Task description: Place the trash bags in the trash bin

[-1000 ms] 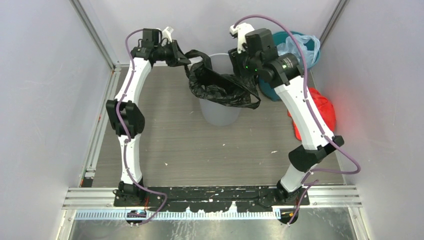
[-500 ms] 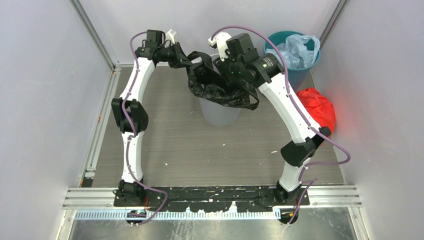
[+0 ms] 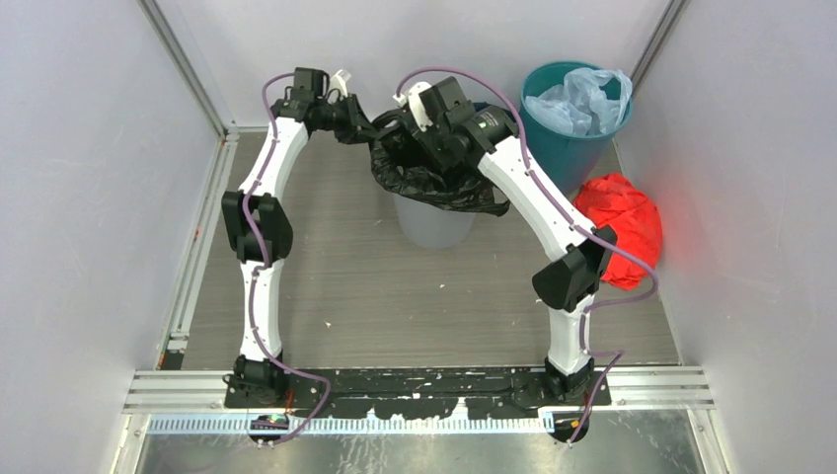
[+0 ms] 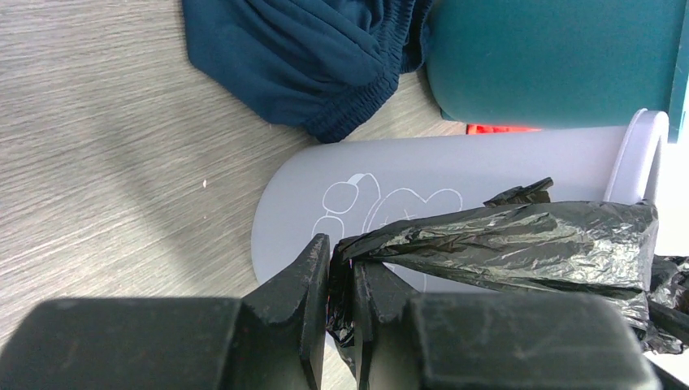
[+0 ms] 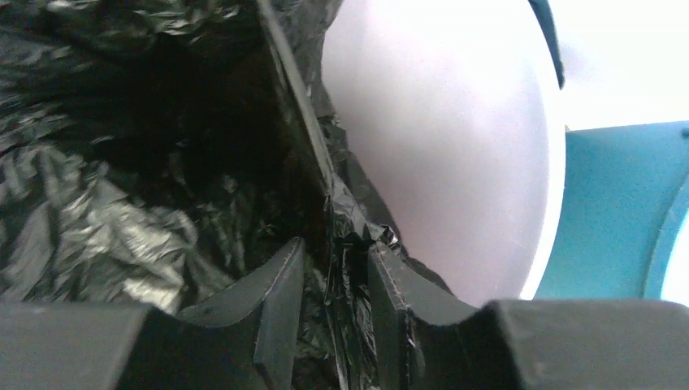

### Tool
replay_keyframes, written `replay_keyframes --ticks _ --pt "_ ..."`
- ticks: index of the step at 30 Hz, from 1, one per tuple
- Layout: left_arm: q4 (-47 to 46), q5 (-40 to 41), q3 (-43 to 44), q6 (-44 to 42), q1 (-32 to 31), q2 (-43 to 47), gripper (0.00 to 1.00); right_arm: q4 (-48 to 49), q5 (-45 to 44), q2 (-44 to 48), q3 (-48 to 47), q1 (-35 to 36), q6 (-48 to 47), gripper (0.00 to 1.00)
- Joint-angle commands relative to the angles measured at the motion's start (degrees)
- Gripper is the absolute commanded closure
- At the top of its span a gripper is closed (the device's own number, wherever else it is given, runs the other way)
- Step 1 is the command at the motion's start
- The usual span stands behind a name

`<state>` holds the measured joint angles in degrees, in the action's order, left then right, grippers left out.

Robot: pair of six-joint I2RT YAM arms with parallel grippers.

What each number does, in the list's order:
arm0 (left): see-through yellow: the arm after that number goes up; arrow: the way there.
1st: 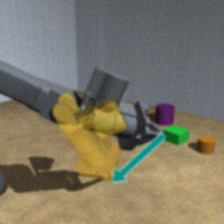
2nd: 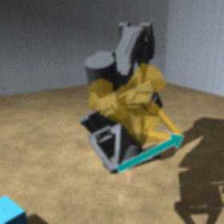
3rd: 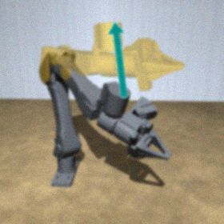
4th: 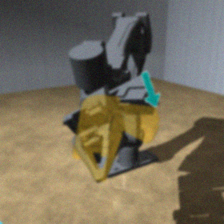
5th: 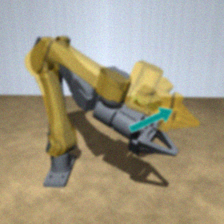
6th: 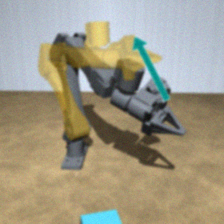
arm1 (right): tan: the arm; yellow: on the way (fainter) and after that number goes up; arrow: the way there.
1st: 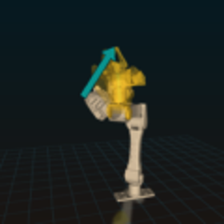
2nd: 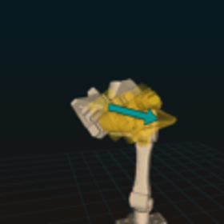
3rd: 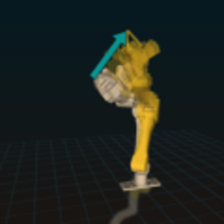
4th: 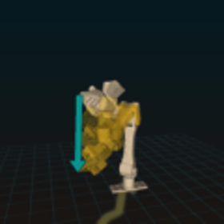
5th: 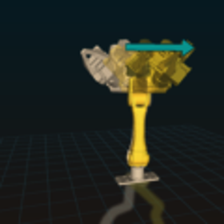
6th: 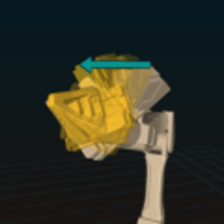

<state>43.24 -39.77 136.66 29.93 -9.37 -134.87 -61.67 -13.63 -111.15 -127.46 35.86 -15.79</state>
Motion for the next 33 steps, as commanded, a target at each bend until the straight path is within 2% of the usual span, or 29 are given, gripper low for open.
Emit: replay_keyframes --ticks 1,4,7,12,19,23,33 --pt "-1.4 -2.0 0.1 -1.0 0.5 4.5 0.83 5.1 -10.1 -1.4 -3.1 -0.2 -1.9 0.66" --pt "-1.5 -1.9 -1.1 -1.4 0.6 4.9 0.83 6.3 -10.8 -2.9 -5.3 -2.0 -0.2 0.81" --pt "-2.1 -1.9 -2.4 -1.6 0.7 5.4 0.83 6.9 -10.9 -4.2 -7.6 -3.7 1.3 0.91" --pt "-2.2 -1.7 -3.9 -2.2 0.7 5.9 0.83 12.1 -11.5 -3.1 -6.5 -5.9 3.7 0.99" --pt "-2.8 -2.8 -5.1 -2.4 0.7 6.6 0.84 16.7 -13.1 -3.5 -6.5 -9.7 7.4 0.99" --pt "-6.3 -5.1 -7.1 -0.9 0.7 8.6 0.83 19.3 -14.5 -4.0 -7.0 -10.9 8.5 0.99" --pt "-8.3 -6.3 -8.0 0.2 0.6 10.0 0.83 19.1 -14.4 -6.3 -9.8 -14.6 11.5 0.99"
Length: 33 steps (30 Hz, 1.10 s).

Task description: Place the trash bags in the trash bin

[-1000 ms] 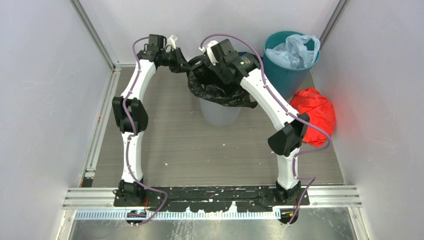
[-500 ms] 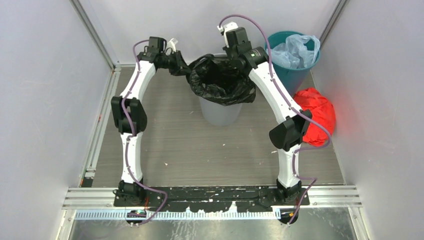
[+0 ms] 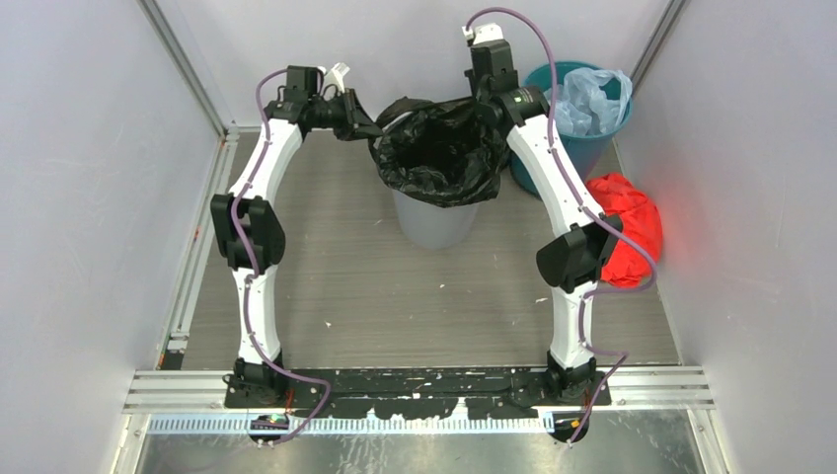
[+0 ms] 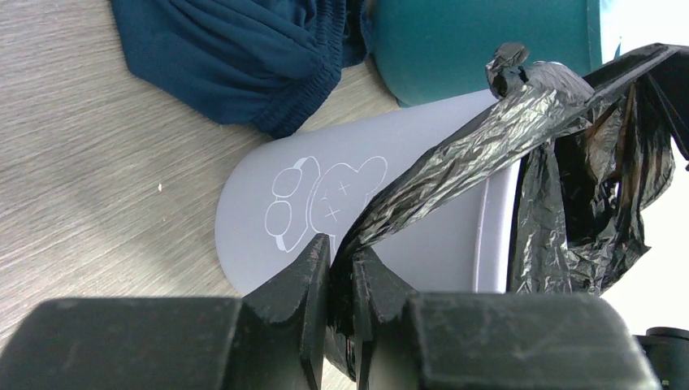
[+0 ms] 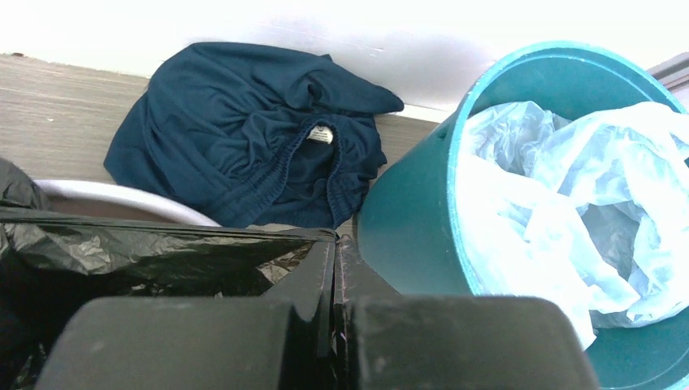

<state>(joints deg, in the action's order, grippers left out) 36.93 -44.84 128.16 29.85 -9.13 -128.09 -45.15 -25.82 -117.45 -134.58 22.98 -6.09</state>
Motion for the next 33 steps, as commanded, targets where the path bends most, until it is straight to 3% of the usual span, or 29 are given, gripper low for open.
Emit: replay_keyframes --ticks 1,12,33 --pt "-1.9 -1.2 0.5 0.3 0.3 3.0 0.83 2.5 -2.0 0.0 -2.6 -2.2 2.1 0.99" --pt "-1.0 0.2 2.3 -0.3 0.3 -0.3 0.83 0.9 3.8 -1.6 -2.3 -7.5 5.4 0.99" --pt "-4.6 0.1 -4.2 -0.4 0.0 0.7 0.85 -0.7 12.2 -6.2 0.9 -7.7 8.5 0.99"
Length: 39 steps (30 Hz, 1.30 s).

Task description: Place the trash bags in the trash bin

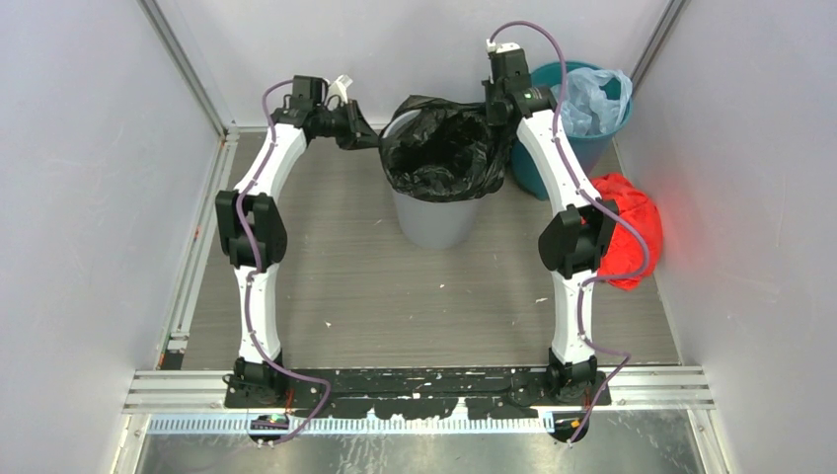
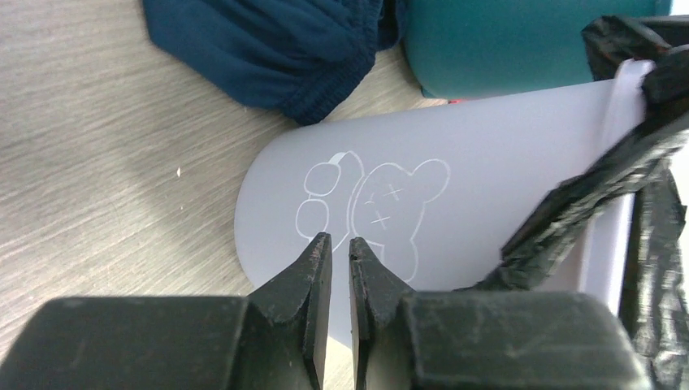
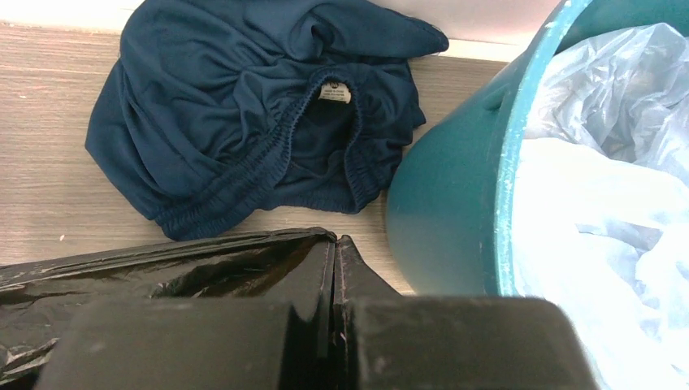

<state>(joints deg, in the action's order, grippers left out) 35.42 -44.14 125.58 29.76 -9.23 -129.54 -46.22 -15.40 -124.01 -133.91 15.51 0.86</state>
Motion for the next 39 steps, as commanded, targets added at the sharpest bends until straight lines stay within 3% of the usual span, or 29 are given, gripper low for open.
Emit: replay_keyframes --ticks 1,17,28,35,39 --pt "-3.7 -0.6 -2.4 -0.3 0.1 2.5 0.85 0.3 2.4 0.2 0.4 -0.3 1.7 0.99" --pt "-10.1 0.3 -17.8 -0.3 -0.3 11.1 0.86 6.8 11.5 6.7 14.8 -0.1 5.9 0.99" --pt "-12.7 3.9 -26.1 0.8 2.5 21.0 0.87 4.4 12.9 8.9 14.4 0.3 4.7 0.98" --pt "-15.5 3.8 -29.9 3.1 5.2 26.3 0.87 -2.7 14.5 8.6 13.1 0.6 4.5 0.94" --pt "-16.0 3.4 -28.7 4.1 5.5 27.4 0.87 -5.5 16.8 8.8 12.0 0.7 4.7 0.83"
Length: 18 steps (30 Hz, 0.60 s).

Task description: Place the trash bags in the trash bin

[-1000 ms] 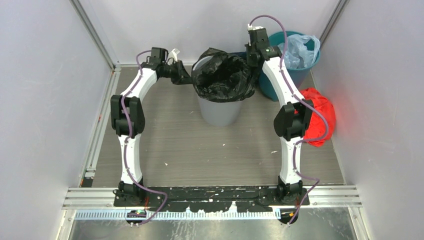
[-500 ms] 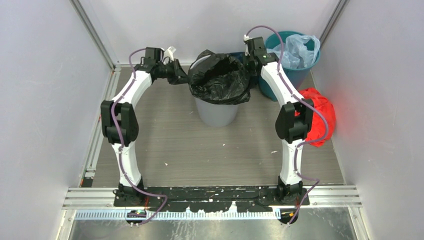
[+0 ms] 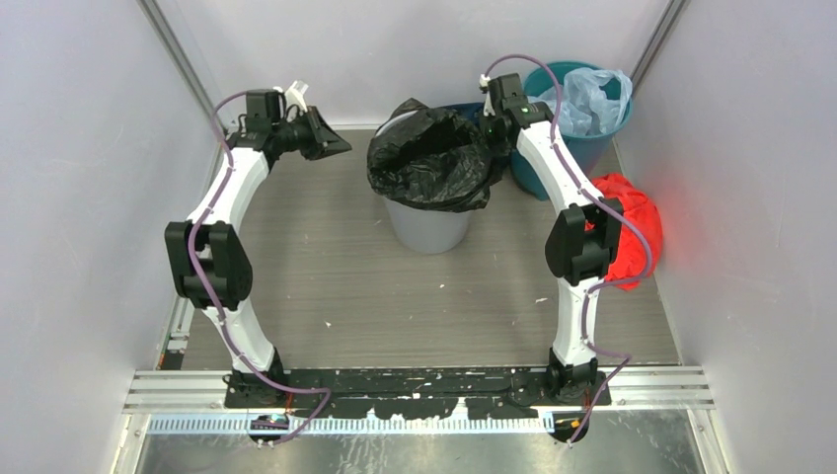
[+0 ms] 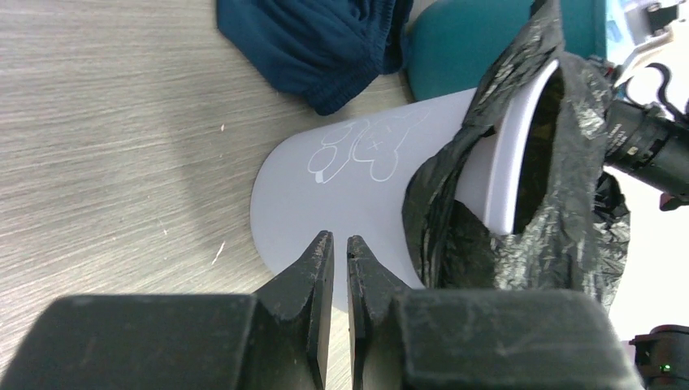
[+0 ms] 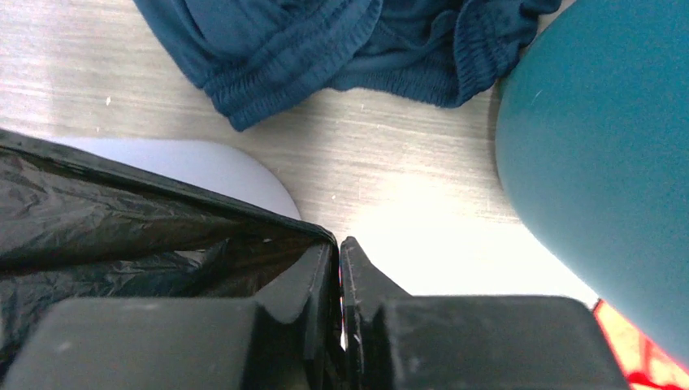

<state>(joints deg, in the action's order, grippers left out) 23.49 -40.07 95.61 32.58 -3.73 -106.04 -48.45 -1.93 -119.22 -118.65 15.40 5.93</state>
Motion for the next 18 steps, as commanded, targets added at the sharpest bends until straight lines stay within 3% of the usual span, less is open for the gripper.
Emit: replay_keyframes --ticks 1,10,12,18 --pt "-4.2 -0.8 1.8 1.7 -0.1 3.8 0.87 -4.0 3.4 4.1 -3.7 0.9 -0.2 0.75" --pt "-3.7 -2.1 5.0 3.2 -0.1 3.4 0.87 0.1 -2.9 11.5 -1.9 0.8 4.2 0.53" --pt "-3.8 -2.2 4.2 3.3 -0.1 3.8 0.87 2.6 -2.8 12.2 -1.1 0.9 6.1 0.42" --pt "-4.6 -2.4 0.9 3.3 -0.2 5.7 0.87 4.7 -1.5 10.7 -3.5 0.8 9.6 0.39"
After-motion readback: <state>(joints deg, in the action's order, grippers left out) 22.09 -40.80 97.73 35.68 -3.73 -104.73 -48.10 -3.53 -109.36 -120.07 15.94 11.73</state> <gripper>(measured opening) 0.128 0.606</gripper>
